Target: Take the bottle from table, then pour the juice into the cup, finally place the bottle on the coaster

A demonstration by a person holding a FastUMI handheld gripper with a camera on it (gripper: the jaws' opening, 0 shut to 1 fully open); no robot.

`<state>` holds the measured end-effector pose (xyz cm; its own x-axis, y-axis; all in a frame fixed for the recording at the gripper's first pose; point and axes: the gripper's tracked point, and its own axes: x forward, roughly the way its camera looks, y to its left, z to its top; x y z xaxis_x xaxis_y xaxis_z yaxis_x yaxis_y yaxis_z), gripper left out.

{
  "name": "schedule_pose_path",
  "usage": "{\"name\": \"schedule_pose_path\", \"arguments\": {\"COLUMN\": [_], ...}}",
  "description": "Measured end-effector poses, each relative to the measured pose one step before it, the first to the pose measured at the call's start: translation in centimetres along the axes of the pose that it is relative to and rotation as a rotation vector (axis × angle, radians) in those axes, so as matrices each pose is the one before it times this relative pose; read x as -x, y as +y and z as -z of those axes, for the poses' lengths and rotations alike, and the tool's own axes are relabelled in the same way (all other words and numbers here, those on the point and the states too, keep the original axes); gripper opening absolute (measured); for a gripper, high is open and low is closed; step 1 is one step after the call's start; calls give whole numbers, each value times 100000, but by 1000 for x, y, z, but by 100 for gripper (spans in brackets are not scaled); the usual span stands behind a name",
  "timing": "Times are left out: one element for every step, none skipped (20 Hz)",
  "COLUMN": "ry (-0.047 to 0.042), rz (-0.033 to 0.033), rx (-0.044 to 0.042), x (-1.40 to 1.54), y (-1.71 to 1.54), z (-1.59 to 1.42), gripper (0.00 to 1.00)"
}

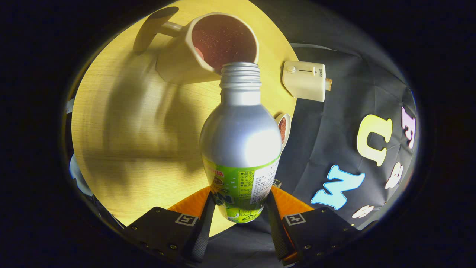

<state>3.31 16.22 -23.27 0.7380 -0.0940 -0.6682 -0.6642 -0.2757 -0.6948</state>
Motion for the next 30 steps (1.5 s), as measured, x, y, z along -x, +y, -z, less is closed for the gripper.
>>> {"name": "schedule_pose_path", "arguments": {"ry": [485,209,527,297,515,-18,477,608,265,146,109,219,214,465,422,280,476,661,647,522,504,924,676,680,425,111,27,150,237,369], "rz": [-164,183,138,273,75,304,-189,-314,100,342,-238,-92,128,-212,-329,69,-202,-315,-377,-230,105,12,-126,-289,-142,217,105,-114,-35,134], "rx": [755,1077,1111,796,547,182,313,651,877,723,262,24,183,516,717,840,798,600,512,599,686,684,363,354,620,541,389,343,503,757], "x": [114,122,152,-189,52,28,62,-105,69,-39,59,-10,-18,-69,1,20,82,-4,25,172,144,80,125,-81,45,186,150,31,119,43], "y": [-25,-192,-171,-103,-141,-120,-21,-3,-184,-146,-99,-106,-229,-146,-113,16,-69,34,-10,26,-140,-61,-112,-16,-258,-228,-117,-77,-136,-126], "z": [83,-13,46,22,105,2,102,74,35,-77,6,36,-58,-137,-34,8,17,43,68,49,121,96,156,79,37,-120,-67,-65,-1,-99], "gripper": [70,70,70,70,70,70,70,69,70,70,70,70,70,70,70,69,70,70,70,70,70,69,70,70,70,69,69,69,70,69]}}
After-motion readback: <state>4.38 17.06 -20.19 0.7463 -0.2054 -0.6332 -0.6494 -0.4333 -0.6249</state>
